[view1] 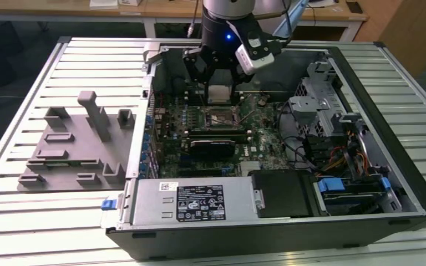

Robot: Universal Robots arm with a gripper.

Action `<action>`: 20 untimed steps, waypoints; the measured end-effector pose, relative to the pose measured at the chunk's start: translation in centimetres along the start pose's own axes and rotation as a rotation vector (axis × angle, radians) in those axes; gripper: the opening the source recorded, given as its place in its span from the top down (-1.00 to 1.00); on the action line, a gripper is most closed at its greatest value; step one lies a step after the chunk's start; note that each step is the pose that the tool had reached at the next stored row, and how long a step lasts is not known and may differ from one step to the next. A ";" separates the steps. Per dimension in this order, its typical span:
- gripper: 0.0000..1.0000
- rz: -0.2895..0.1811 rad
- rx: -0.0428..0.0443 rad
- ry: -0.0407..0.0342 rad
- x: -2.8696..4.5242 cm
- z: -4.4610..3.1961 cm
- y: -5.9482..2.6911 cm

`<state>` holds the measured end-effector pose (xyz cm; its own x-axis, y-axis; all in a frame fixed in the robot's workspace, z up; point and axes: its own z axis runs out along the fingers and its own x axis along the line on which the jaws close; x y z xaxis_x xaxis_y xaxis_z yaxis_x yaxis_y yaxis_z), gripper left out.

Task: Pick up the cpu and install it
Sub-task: 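Pick up the cpu and move it towards the insertion slot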

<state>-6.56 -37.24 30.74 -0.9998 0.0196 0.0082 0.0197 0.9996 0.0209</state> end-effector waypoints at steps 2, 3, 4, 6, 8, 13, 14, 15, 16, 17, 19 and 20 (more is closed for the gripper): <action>-0.09 0.000 -0.0002 -0.0041 0.00 0.24 0.12; -0.09 0.000 -0.0002 -0.0065 0.00 0.37 0.18; -0.09 0.000 -0.0002 -0.0088 0.00 0.47 0.23; -0.09 0.000 -0.0001 -0.0122 0.00 0.61 0.32; -0.09 0.000 -0.0001 -0.0124 0.00 0.63 0.39; -0.09 0.000 -0.0002 -0.0125 0.00 0.64 0.40; -0.09 0.000 -0.0002 -0.0125 0.00 0.64 0.40; -0.09 0.000 -0.0002 -0.0127 0.00 0.64 0.40; -0.09 0.000 -0.0001 -0.0138 0.00 0.65 0.40; -0.09 0.000 -0.0001 -0.0177 0.01 0.68 0.40; -0.09 -0.001 -0.0007 -0.0284 0.00 0.81 0.40; -0.09 -0.001 -0.0007 -0.0333 0.00 0.89 0.40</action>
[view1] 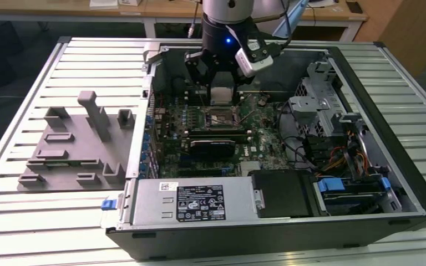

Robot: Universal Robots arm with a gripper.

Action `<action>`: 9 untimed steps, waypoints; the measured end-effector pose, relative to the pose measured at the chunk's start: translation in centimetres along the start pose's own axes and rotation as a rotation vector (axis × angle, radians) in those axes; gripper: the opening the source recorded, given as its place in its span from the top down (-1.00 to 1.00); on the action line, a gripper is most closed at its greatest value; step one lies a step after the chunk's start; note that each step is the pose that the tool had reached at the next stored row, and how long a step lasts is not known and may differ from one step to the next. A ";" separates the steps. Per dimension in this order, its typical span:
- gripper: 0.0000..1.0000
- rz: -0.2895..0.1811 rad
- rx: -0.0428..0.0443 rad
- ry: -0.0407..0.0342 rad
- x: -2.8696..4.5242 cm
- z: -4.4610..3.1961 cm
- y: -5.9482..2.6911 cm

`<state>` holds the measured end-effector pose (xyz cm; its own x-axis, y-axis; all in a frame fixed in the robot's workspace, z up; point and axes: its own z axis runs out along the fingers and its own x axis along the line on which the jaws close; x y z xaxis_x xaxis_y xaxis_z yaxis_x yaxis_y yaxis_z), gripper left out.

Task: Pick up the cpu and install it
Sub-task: 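Pick up the cpu and move it towards the insertion slot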

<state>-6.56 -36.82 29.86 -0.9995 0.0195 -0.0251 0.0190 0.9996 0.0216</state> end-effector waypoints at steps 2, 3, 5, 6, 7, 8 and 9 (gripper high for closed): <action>-0.09 0.000 -0.0001 -0.0077 0.01 0.19 -0.01; -0.09 0.000 -0.0001 -0.0091 0.02 0.29 -0.01; -0.09 0.000 -0.0001 -0.0111 0.03 0.54 -0.01; -0.09 0.000 -0.0002 -0.0112 0.03 0.65 0.01; -0.09 0.000 -0.0001 -0.0112 0.04 0.74 0.06; -0.09 0.000 0.0001 -0.0112 0.04 0.82 0.14; -0.09 0.000 0.0000 -0.0113 0.04 0.89 0.24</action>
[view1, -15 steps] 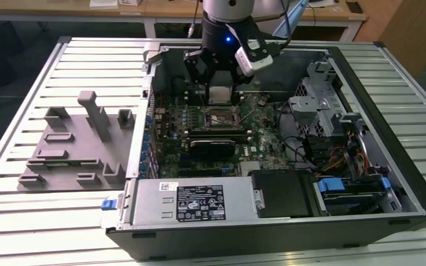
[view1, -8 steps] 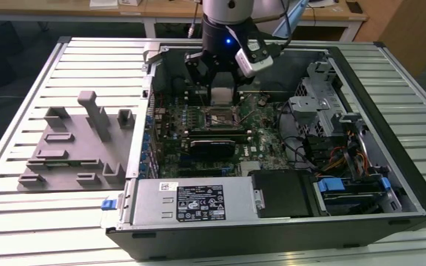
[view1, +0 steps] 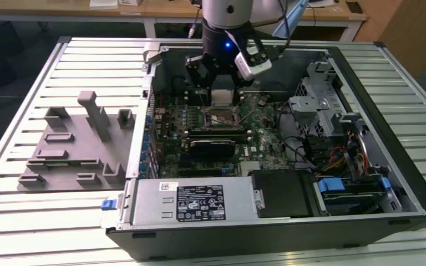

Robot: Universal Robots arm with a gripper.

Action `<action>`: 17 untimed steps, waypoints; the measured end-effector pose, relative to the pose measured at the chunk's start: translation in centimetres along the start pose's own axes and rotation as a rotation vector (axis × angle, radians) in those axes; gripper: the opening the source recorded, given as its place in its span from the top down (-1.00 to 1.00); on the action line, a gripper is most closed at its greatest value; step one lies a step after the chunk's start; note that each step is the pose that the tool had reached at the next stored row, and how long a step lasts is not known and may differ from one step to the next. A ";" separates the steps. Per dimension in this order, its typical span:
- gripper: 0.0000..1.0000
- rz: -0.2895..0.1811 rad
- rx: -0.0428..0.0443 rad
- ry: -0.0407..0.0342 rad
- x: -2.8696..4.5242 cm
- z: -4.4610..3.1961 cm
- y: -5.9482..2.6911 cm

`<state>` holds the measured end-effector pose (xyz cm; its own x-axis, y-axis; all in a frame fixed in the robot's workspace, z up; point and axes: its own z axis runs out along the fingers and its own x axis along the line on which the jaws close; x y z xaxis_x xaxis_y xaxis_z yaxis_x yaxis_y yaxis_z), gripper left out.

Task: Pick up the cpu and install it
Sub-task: 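Pick up the cpu and move it towards the insertion slot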

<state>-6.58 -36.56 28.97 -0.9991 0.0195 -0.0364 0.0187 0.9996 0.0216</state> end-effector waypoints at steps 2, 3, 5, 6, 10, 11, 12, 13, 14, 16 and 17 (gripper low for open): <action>-0.09 0.000 -0.0001 0.0000 0.01 0.13 0.25; -0.09 0.000 -0.0001 0.0000 0.02 0.19 0.40; -0.09 0.000 0.0000 0.0002 0.03 0.34 0.67; -0.09 0.000 0.0000 0.0001 0.03 0.44 0.76; -0.09 0.000 0.0002 0.0000 0.06 0.97 1.04; -0.09 0.000 0.0005 0.0002 0.06 1.08 1.13; -0.09 0.000 0.0006 0.0001 0.07 1.18 1.25; -0.09 0.000 0.0005 0.0001 0.07 1.28 1.36; -0.09 0.000 0.0004 0.0001 0.08 1.37 1.46; -0.09 0.000 0.0004 0.0001 0.09 1.57 1.65; -0.09 0.000 0.0005 0.0001 0.10 1.66 1.73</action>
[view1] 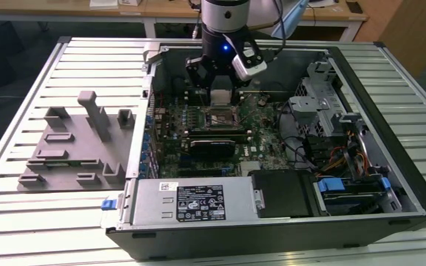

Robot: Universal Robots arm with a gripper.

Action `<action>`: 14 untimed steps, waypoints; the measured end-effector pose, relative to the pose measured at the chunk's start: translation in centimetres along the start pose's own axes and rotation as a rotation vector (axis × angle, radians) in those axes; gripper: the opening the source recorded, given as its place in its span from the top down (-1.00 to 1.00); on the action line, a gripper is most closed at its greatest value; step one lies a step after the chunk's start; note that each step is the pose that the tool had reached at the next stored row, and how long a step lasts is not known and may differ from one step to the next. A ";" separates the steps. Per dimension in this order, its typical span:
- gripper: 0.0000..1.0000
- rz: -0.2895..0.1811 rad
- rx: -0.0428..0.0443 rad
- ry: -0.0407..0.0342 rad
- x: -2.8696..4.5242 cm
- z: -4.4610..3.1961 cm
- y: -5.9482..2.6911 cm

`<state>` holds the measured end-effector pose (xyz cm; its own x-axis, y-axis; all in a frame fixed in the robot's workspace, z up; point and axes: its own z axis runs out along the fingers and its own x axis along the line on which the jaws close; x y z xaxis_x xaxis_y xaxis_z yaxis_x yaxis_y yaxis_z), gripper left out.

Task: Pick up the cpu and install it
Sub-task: 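Pick up the cpu and move it towards the insertion slot, then place the cpu into insertion slot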

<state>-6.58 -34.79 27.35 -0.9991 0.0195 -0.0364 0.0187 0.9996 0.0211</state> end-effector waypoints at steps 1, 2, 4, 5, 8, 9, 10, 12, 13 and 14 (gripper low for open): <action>-0.09 0.000 -0.0002 -0.0001 0.01 0.11 0.06; -0.09 0.000 -0.0002 -0.0001 0.01 0.24 0.10; -0.09 0.000 0.0001 0.0001 0.02 0.48 0.16; -0.09 0.000 0.0007 0.0000 0.02 0.55 0.19; -0.09 0.000 0.0016 0.0001 0.02 0.58 0.20; -0.09 0.000 0.0016 0.0001 0.02 0.58 0.20; -0.09 0.000 0.0015 0.0000 0.03 0.59 0.20; -0.09 0.000 0.0016 0.0000 0.02 0.59 0.20; -0.09 0.000 0.0015 0.0000 0.03 0.60 0.20; -0.09 0.000 0.0014 0.0000 0.03 0.62 0.20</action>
<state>-6.58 -34.58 26.73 -0.9991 0.0194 -0.0364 0.0187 0.9996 0.0196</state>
